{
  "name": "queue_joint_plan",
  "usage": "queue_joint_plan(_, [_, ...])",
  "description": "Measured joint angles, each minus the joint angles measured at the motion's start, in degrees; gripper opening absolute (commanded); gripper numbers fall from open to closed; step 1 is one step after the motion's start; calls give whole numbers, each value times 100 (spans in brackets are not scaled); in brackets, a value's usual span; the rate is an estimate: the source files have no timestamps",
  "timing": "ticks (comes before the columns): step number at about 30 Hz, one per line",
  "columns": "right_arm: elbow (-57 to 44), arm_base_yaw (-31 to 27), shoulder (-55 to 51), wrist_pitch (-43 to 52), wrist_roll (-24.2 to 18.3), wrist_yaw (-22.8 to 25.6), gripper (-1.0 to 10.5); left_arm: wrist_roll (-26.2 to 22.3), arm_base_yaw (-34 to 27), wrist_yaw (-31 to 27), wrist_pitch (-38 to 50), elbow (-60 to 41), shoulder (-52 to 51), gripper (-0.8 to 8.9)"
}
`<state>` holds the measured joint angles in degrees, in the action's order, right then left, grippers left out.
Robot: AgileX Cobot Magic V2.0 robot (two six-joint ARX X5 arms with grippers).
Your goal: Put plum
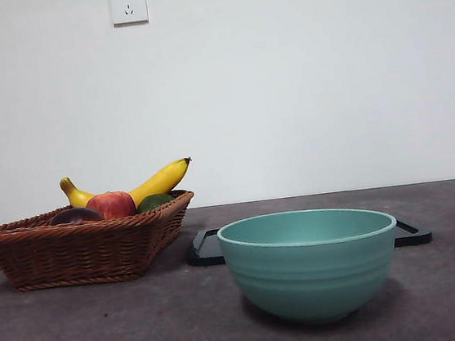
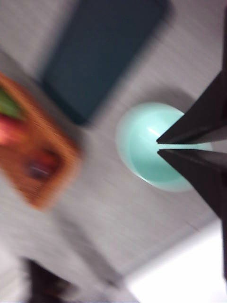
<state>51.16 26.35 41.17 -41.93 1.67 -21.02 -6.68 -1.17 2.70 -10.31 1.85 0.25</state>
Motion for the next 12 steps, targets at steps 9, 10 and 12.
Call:
queue_joint_plan(9, [-1801, -1996, -1379, 2782, -199, 59, 6, 0, -2, -2, 0, 0, 0, 8])
queue_joint_plan(10, [-1971, -2107, -1523, 2924, -227, 109, 6, 0, -2, -2, 0, 0, 0, 8])
queue_joint_plan(12, [-2382, -2328, -1862, 3206, -280, 269, 6, 0, 0, -2, 0, 0, 0, 8])
